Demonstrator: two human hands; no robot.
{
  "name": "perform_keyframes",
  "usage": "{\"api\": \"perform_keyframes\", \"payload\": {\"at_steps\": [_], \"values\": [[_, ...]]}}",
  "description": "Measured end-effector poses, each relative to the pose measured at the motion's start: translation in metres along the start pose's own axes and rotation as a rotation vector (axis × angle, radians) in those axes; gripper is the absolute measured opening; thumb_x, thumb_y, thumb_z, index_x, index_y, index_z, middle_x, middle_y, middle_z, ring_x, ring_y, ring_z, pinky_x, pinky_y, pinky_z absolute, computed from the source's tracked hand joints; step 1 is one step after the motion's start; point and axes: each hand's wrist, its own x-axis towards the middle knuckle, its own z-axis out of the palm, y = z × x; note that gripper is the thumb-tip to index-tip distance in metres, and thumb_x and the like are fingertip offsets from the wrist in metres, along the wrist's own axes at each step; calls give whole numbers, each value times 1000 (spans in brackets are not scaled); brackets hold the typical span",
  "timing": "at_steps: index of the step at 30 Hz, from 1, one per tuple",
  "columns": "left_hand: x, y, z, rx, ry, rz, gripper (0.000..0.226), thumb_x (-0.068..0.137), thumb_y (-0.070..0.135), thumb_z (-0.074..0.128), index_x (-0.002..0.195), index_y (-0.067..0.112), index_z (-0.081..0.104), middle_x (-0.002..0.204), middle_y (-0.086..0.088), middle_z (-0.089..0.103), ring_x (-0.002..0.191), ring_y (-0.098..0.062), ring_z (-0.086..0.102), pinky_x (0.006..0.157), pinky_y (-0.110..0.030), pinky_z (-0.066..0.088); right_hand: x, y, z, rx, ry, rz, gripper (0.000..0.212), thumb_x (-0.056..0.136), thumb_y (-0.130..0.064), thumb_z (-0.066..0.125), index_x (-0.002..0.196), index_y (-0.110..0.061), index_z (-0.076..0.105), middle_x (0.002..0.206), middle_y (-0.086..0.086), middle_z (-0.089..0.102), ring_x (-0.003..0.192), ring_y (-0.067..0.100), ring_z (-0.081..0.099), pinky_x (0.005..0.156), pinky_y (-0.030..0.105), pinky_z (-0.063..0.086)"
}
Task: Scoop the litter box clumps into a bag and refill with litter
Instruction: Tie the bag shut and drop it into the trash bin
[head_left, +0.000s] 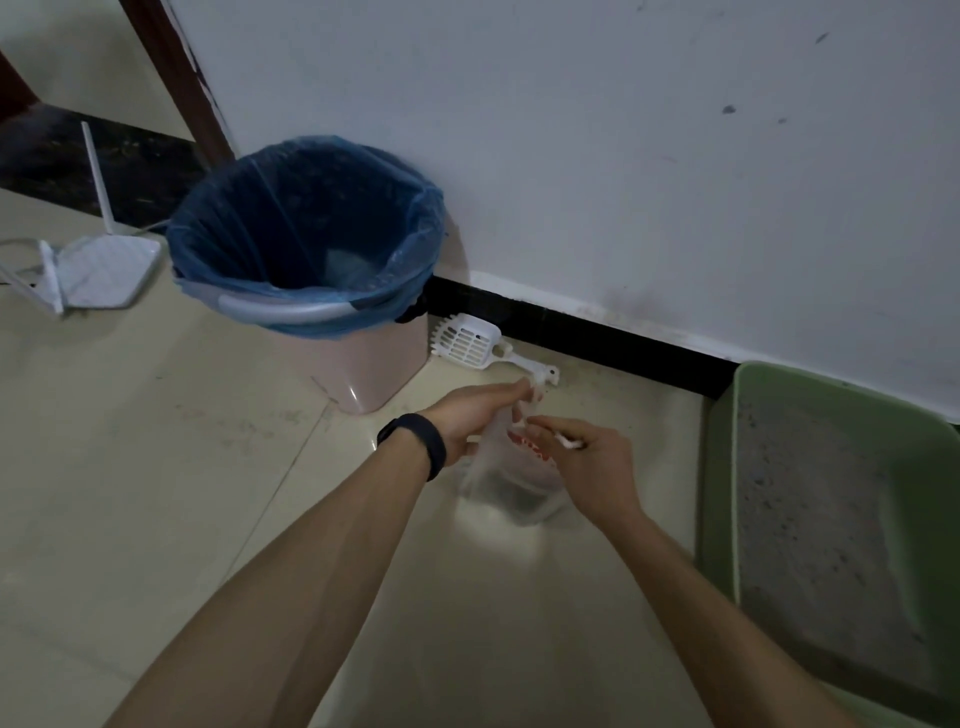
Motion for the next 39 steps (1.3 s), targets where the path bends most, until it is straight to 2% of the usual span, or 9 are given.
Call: {"api": "perform_keyframes", "payload": {"at_steps": [6,11,16,22,26,31,33,36,39], "values": [[-1,4,9,-107,105,-33,27,99,46,49,102,24,64,110,-1,67,97,-18,62,79,-34,49,1,18,-4,-9,176,43,17,86,-29,72,102,-29,76,92,-25,70,86,-6,65,79,10,48],[-7,11,-17,-514,362,16,26,102,12,34,82,15,51,75,2,63,62,-10,67,64,-29,50,-5,37,-27,-301,127,105,30,95,-40,57,73,-26,71,63,-13,67,62,0,61,61,15,41],[-16,-24,-53,-503,596,-77,29,95,-3,31,83,13,52,63,-7,43,56,-16,47,58,-31,44,-35,88,-65,-364,75,408,39,93,-39,59,61,-20,70,58,-4,67,60,21,64,64,31,49],[-15,-37,-44,-554,653,-13,20,100,11,38,88,13,55,74,-3,60,70,-16,62,70,-29,49,-26,88,-58,440,225,720,27,92,-23,66,81,1,69,47,0,55,41,11,48,45,24,44],[-16,-54,-30,-532,553,-20,60,102,54,27,147,16,38,132,-6,59,122,-24,55,97,-40,42,-31,68,-43,940,183,737,47,82,-56,67,96,-12,59,70,0,55,61,14,51,61,27,43],[-23,-68,-4,-120,375,-99,95,83,85,20,155,23,22,158,-4,28,145,-24,26,119,-47,16,-56,87,-2,544,104,726,80,71,-69,68,132,-19,53,102,3,59,79,17,56,66,29,46],[-19,-65,5,207,310,-77,96,79,86,32,153,25,27,160,0,24,146,-23,24,119,-43,16,-56,96,16,145,8,539,74,84,-62,60,145,-24,41,128,8,55,111,24,57,90,35,48],[-7,-72,13,635,283,-33,66,98,60,33,153,24,27,161,3,18,149,-19,12,118,-33,7,-53,91,38,-337,4,458,64,94,-60,41,148,-28,32,158,9,19,142,35,24,115,47,25],[3,-80,21,786,337,155,39,105,34,33,130,14,57,146,-11,45,140,-29,32,113,-33,20,-44,86,53,-436,12,351,57,97,-57,22,136,-24,46,158,10,21,142,36,22,115,47,23]]}}
